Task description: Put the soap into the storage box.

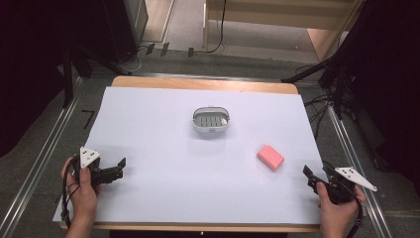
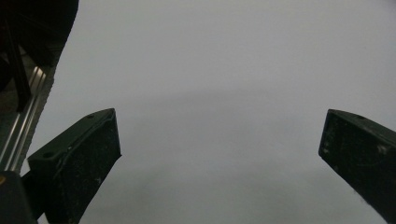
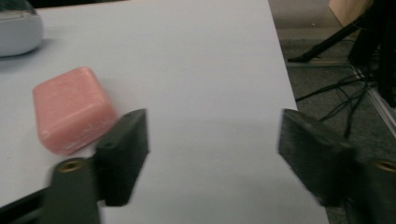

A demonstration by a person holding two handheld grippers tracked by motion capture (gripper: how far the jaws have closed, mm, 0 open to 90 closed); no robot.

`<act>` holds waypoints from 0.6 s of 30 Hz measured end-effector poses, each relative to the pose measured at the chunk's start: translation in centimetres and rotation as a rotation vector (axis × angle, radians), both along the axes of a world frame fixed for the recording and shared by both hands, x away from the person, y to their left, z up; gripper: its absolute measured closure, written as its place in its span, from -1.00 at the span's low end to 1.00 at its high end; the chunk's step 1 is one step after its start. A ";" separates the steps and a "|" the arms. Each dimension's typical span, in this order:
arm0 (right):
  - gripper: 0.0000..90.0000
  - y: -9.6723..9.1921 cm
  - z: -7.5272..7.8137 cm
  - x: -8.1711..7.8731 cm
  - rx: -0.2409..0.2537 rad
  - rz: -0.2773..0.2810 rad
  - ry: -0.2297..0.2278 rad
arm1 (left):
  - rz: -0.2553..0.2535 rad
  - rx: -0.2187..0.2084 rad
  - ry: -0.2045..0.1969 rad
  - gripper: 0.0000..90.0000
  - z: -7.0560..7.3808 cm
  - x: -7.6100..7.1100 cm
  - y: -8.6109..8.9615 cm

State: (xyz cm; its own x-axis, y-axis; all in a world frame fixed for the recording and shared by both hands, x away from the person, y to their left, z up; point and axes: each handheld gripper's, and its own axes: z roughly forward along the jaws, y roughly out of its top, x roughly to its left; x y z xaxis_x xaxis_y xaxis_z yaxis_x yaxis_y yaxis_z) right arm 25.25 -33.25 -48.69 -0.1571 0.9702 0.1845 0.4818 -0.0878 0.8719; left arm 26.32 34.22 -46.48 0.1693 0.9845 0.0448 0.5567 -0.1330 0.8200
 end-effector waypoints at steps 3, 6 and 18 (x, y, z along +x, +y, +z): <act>-0.09 0.3 0.2 0.1 -0.044 0.034 -0.005 | -0.003 0.005 -0.007 -1.00 0.0 0.0 0.0; 0.07 0.5 0.5 0.7 -0.102 0.092 0.022 | -0.001 0.007 -0.004 -1.00 0.0 0.0 0.0; -0.64 2.0 2.8 2.2 -0.239 0.227 0.285 | -0.001 -0.003 -0.002 -1.00 0.0 0.0 0.0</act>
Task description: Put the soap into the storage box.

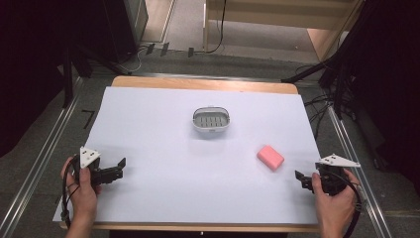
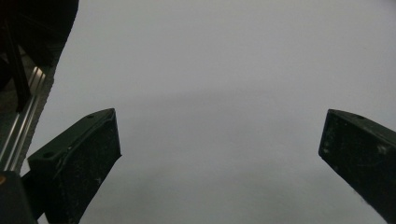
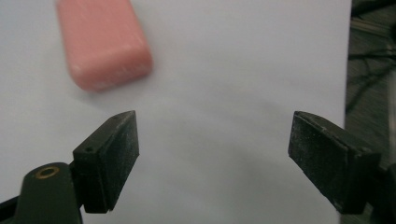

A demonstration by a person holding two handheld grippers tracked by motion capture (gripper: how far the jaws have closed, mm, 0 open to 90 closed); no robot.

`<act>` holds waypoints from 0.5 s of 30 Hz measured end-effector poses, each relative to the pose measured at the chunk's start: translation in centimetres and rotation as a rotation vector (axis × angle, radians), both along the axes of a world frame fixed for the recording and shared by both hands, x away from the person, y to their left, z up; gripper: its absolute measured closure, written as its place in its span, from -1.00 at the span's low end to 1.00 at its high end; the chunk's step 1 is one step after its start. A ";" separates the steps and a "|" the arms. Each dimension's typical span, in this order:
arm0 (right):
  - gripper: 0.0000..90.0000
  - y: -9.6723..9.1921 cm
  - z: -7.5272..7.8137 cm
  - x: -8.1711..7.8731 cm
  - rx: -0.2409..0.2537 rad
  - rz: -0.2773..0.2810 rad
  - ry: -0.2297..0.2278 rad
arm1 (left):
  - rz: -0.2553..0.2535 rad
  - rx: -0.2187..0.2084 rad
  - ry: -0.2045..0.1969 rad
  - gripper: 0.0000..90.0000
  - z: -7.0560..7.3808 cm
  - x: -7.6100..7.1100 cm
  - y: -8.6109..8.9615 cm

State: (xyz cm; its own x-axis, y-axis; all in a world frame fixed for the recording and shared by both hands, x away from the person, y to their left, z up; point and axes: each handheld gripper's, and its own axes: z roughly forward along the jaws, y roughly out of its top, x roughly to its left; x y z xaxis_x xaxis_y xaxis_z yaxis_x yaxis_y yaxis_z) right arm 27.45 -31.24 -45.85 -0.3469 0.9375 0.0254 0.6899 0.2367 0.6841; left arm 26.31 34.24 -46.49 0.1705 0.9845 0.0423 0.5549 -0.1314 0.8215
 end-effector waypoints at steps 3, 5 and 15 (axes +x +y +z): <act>-0.69 0.6 0.0 0.8 -0.090 -0.002 0.083 | 0.000 0.003 -0.001 -1.00 0.0 0.0 0.0; -0.70 1.0 0.1 1.2 -0.121 0.013 0.110 | 0.000 0.003 -0.001 -1.00 0.0 0.0 0.0; -0.84 2.7 0.9 3.0 -0.230 0.140 0.247 | -0.003 0.003 0.003 -1.00 0.0 0.0 0.0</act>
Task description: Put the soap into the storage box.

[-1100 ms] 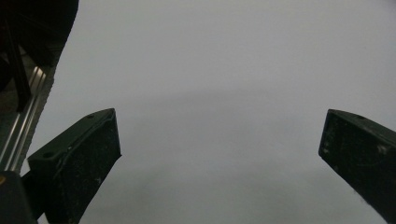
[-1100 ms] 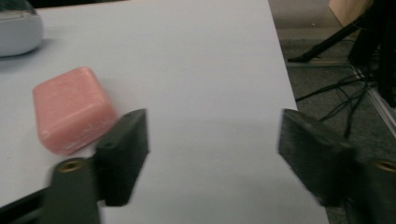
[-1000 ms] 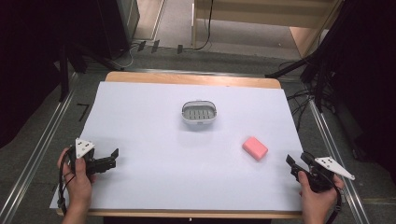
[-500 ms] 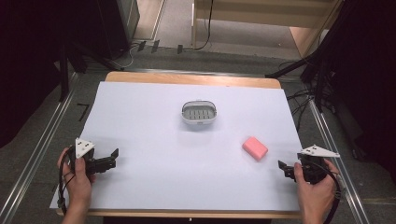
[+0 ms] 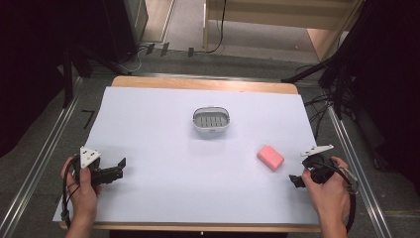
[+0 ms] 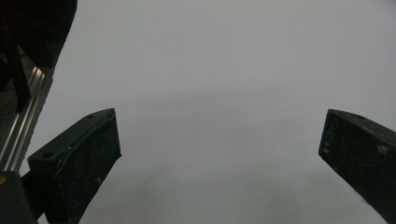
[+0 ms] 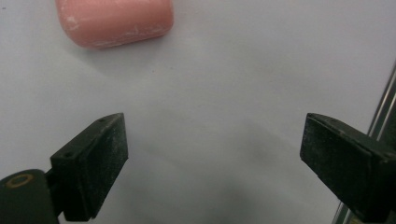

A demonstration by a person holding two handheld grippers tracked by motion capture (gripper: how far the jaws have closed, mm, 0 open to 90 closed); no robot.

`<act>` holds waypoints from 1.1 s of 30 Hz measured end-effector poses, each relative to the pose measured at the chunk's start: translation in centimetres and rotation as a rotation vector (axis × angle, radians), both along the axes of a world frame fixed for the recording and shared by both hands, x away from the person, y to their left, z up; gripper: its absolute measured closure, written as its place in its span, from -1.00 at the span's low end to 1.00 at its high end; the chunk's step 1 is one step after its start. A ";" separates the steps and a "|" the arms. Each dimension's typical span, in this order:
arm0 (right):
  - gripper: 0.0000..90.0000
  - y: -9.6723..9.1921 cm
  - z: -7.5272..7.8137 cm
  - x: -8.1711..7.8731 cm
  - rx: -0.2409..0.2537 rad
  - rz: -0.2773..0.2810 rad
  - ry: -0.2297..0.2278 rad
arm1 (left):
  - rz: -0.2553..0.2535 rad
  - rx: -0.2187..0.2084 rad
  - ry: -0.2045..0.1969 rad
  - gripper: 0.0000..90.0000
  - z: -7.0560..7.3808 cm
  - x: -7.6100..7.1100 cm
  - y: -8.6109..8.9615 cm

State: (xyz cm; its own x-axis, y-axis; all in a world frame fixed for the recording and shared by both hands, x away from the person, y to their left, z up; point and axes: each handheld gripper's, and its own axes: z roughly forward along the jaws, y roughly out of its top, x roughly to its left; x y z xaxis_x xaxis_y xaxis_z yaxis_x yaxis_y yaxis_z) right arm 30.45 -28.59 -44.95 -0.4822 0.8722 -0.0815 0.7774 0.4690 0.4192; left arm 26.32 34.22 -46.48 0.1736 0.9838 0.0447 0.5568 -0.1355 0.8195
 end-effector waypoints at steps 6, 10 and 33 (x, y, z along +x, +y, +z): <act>-0.96 0.7 0.0 0.8 -0.039 0.022 0.051 | -0.001 -0.004 -0.002 -1.00 0.0 0.0 0.0; -1.00 1.4 0.0 1.5 -0.061 0.040 0.086 | -0.001 -0.005 -0.001 -1.00 0.0 0.0 0.0; -1.00 3.9 1.1 3.4 -0.026 0.093 0.083 | -0.003 -0.007 -0.001 -1.00 0.0 0.0 0.1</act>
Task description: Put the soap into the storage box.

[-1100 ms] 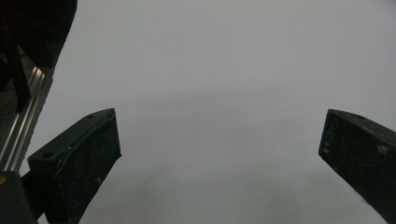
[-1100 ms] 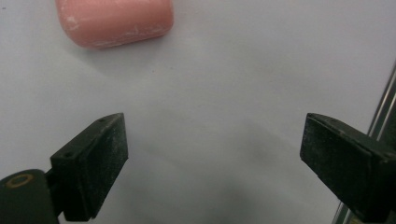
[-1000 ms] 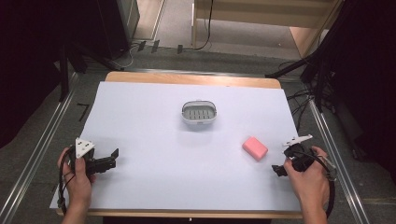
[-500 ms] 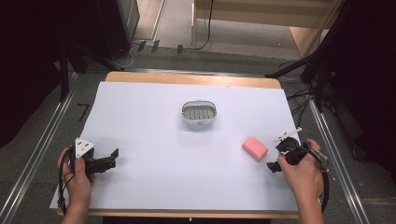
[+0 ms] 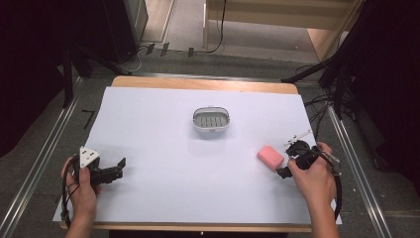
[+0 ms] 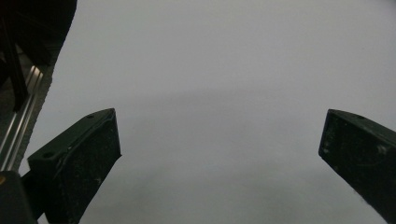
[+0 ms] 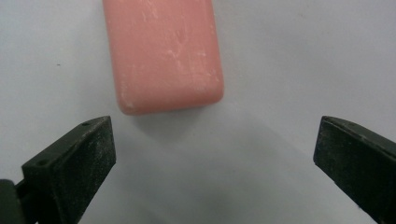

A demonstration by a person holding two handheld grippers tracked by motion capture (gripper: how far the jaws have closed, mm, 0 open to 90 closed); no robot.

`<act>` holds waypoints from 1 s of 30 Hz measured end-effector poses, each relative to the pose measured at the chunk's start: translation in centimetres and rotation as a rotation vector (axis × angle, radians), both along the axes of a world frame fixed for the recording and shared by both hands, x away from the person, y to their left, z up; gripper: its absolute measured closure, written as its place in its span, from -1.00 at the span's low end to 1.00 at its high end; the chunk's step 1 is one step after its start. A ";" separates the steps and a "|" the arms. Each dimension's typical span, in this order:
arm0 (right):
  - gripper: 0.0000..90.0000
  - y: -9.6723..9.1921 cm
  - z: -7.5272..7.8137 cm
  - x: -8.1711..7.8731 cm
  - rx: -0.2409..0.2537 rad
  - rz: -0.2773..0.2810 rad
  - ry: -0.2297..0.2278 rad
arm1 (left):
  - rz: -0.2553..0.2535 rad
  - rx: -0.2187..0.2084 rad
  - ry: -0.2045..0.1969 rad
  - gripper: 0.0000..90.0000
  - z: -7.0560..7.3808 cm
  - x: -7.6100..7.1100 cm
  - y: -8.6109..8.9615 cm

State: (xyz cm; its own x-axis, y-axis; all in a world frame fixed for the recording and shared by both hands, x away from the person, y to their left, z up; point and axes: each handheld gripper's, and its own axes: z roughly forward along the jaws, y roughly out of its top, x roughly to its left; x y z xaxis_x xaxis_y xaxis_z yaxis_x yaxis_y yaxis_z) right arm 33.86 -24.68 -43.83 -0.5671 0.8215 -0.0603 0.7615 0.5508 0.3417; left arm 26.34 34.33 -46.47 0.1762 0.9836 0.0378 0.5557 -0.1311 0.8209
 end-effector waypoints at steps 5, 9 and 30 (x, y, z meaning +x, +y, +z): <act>-1.00 0.7 0.1 0.4 0.009 0.013 0.004 | -0.001 -0.001 0.000 -1.00 0.0 0.0 0.0; -1.00 1.1 0.0 0.7 0.008 0.026 0.006 | -0.001 -0.001 0.000 -1.00 0.0 0.0 0.0; -0.99 3.3 -0.5 2.4 0.028 0.048 0.036 | -0.001 -0.003 0.001 -1.00 0.0 0.0 0.0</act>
State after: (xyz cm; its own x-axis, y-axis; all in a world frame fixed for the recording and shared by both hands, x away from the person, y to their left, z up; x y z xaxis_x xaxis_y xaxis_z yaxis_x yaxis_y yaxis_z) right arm 36.24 -21.39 -44.29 -0.6074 0.7943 -0.0165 0.7464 0.5776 0.3304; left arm 26.34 34.36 -46.46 0.1774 0.9835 0.0344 0.5563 -0.1291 0.8209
